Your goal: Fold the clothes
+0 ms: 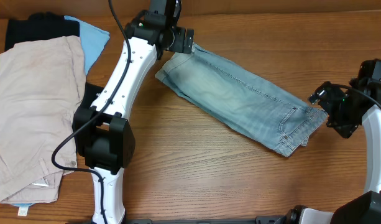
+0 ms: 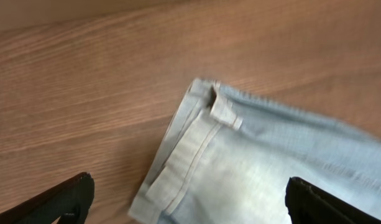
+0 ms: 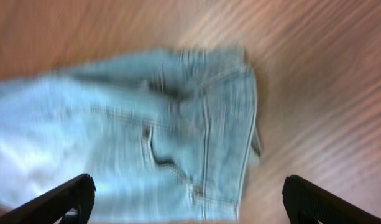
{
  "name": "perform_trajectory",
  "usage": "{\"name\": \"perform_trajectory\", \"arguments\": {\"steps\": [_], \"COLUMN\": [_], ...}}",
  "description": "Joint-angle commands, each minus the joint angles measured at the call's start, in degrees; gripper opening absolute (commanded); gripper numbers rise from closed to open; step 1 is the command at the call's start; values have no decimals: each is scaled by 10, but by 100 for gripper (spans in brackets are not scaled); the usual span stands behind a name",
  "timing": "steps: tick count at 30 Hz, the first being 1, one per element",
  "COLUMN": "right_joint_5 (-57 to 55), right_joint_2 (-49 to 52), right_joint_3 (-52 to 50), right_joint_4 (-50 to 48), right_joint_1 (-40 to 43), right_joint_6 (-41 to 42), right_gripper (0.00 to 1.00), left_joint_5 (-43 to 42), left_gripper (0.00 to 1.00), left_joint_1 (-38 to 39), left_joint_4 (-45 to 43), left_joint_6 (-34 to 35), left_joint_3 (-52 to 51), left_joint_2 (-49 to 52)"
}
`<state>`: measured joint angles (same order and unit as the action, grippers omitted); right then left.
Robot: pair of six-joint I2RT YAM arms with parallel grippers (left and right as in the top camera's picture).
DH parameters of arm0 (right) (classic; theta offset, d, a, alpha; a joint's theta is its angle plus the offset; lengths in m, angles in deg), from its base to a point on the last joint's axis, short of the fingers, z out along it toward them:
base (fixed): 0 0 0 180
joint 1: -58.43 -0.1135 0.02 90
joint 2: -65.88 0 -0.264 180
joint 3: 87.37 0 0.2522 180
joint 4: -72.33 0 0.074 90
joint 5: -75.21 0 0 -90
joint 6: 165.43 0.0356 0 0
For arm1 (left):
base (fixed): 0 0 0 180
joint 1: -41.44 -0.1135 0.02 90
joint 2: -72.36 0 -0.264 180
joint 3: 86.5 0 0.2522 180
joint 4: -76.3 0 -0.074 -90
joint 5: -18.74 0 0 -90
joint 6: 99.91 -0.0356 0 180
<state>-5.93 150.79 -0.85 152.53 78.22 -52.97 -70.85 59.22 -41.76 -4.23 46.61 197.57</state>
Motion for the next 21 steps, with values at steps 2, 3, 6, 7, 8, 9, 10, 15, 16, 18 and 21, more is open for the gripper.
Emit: {"name": "perform_trajectory", "arguments": {"steps": [2,3,6,7,8,9,10,15,16,18,21], "right_joint_5": [63,63,63,63,63,63,63,63,63,63,63], "right_joint_2": [0,0,0,0,0,0,0,0,0,0,0], "right_joint_3": [-2,-2,-3,-3,-3,-3,-3,-3,-3,-3,-3], "right_joint_4": [44,49,42,38,33,30,28,18,15,11,4], "right_joint_1": [0,-1,-9,-12,-15,-18,-22,-44,-49,-57,-71], "right_joint_6": [-80,-80,-79,-79,-79,-78,-77,-77,-77,-77,-75], "right_gripper": [100,100,99,99,98,98,98,98,98,98,98], "left_joint_5": [-20,-20,-26,-26,-26,-26,-26,-23,-22,-2,40], "left_gripper": [95,89,27,20,13,9,6,4,4,4,4], "left_joint_1": [-3,-3,-2,-2,-2,-2,-2,-2,-2,-3,-10], "left_joint_4": [25,27,28,28,28,28,30,41,48,67,104], "left_joint_6": [-109,-117,-123,-123,-123,-123,-123,-118,-118,-96,-31], "left_joint_3": [0,0,0,0,0,0,0,0,0,0,0], "left_joint_2": [34,43,89,100,108,119,127,154,157,160,163]}}
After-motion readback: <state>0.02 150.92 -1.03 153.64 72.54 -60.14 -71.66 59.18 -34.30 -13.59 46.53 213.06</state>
